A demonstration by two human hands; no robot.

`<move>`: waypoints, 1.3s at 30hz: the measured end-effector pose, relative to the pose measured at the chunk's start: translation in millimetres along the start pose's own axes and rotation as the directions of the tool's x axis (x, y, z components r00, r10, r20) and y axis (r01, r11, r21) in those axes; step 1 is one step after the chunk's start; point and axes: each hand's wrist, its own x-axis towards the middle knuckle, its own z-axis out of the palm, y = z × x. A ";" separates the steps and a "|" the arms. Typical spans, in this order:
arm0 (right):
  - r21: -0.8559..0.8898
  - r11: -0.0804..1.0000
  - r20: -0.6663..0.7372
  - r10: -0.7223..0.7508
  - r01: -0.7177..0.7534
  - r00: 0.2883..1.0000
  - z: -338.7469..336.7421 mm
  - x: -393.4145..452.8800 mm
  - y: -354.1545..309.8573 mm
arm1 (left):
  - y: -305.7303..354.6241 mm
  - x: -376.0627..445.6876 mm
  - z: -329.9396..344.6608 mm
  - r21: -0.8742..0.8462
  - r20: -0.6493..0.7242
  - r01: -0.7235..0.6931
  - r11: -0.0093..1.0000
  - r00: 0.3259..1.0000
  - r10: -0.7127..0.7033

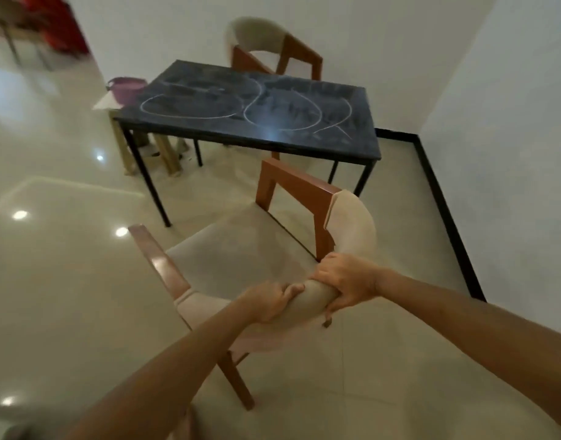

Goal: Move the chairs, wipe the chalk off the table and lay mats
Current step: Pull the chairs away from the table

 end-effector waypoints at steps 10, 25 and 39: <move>0.011 0.995 -0.020 0.096 -0.096 0.995 -0.3 -3.7 6.4 | 23.5 -27.6 24.3 0.409 -0.302 0.107 0.906 0.953 0.024; -0.005 0.977 -0.074 0.212 -0.213 0.975 15.6 -34.4 -60.5 | 19.5 -74.4 58.9 0.416 -0.309 0.046 0.908 0.947 0.093; 0.066 0.996 0.096 0.058 -0.064 0.994 11.8 -75.2 1.1 | 12.4 -85.2 77.6 0.532 -0.411 -0.026 0.846 0.866 0.285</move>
